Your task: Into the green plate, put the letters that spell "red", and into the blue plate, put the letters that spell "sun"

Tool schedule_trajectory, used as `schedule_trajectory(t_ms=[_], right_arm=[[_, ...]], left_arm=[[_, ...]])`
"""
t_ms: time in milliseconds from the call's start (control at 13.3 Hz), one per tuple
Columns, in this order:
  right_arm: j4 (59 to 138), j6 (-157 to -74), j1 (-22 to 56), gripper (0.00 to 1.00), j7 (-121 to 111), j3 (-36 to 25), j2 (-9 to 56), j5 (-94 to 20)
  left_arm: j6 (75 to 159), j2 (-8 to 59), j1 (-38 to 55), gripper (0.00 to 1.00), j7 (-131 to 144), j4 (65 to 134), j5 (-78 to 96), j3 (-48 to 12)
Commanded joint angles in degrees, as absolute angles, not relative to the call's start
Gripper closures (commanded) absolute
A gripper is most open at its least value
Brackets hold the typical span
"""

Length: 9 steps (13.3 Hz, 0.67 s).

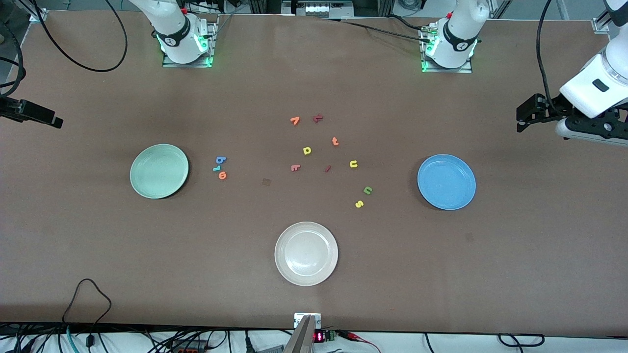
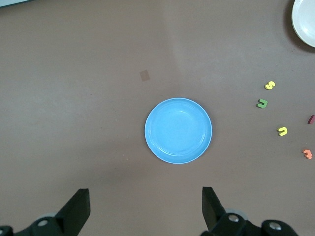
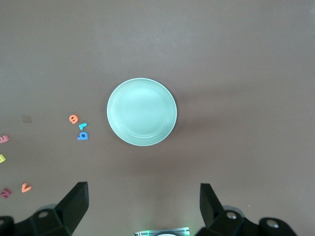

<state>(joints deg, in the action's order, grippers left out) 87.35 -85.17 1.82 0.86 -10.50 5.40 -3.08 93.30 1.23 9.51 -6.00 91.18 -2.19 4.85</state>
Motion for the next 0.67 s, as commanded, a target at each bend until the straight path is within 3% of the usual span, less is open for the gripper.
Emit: schedule_trajectory(t_ms=[0,375,600], right_arm=[[87.5,-85.1,1.8,0.0,0.3,-10.4,5.1,-2.6],[89.6,-88.4,2.7,0.0,1.1,-10.2,4.2,-2.5],[89.3,-88.3,2.7,0.0,1.1,-10.2,4.4,-2.5]], left_arm=[[92.6,2.0,9.8,0.0,-5.9,89.5,-3.2,5.1],[92.5,2.0,9.9,0.0,-6.1,89.4,-3.3,5.0],[87.1,3.1,10.5,0.0,-5.7,89.6,-2.9,3.1]])
